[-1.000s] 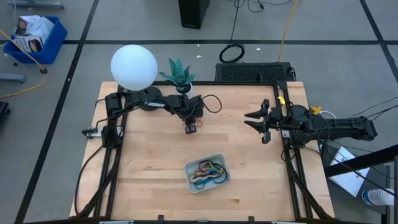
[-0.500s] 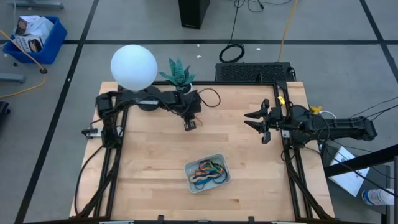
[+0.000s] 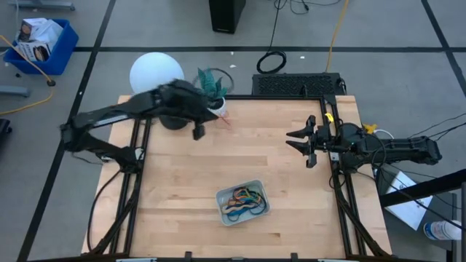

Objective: Pick and place rubber bands into bin
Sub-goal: Put the red rubber band into the gray bin

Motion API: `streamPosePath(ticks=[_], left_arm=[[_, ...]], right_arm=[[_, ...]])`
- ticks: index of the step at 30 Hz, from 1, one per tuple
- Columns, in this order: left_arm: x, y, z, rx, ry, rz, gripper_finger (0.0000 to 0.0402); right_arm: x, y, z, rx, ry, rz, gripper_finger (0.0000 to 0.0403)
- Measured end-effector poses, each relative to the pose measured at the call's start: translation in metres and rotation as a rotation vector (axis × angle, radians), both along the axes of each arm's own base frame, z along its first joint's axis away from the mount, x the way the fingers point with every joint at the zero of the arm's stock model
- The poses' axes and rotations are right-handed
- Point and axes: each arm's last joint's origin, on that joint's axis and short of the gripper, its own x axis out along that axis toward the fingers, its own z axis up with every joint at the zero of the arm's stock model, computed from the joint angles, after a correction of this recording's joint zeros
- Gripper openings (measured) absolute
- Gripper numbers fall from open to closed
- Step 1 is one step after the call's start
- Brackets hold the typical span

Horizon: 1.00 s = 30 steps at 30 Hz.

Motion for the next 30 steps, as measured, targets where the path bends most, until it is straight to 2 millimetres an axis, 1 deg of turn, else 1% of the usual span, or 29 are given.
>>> streamPosePath(ticks=[3,6,10,14,16,19,23,30], left_arm=[[-0.025,-0.012,0.026,-0.007,-0.111,-0.051,0.0001],[-0.047,-0.026,0.045,-0.018,-0.197,-0.134,0.0001],[-0.065,-0.042,0.057,-0.066,-0.254,-0.245,0.0001],[-0.068,-0.056,0.061,-0.112,-0.274,-0.35,0.0001],[-0.064,-0.063,0.059,-0.143,-0.265,-0.39,0.0001],[-0.05,-0.076,0.053,-0.165,-0.237,-0.463,0.0001],[-0.028,-0.095,0.041,-0.181,-0.191,-0.554,0.0001],[0.016,-0.123,0.006,-0.201,-0.074,-0.631,0.0001]], right_arm=[[0.0,0.0,0.0,0.0,0.0,0.0,0.0124],[0.0,0.0,0.0,0.001,0.0,0.0,0.0123],[0.0,0.0,0.0,0.001,0.0,0.0,0.0123],[0.0,0.0,0.0,0.0,0.0,0.0,0.0121],[0.0,0.0,0.0,-0.003,0.0,-0.002,0.0123],[0.0,-0.001,0.0,-0.011,0.003,-0.036,0.0123],[0.001,-0.004,-0.001,0.006,0.009,-0.122,0.0119],[0.004,-0.005,-0.004,0.007,0.033,-0.153,0.0121]])
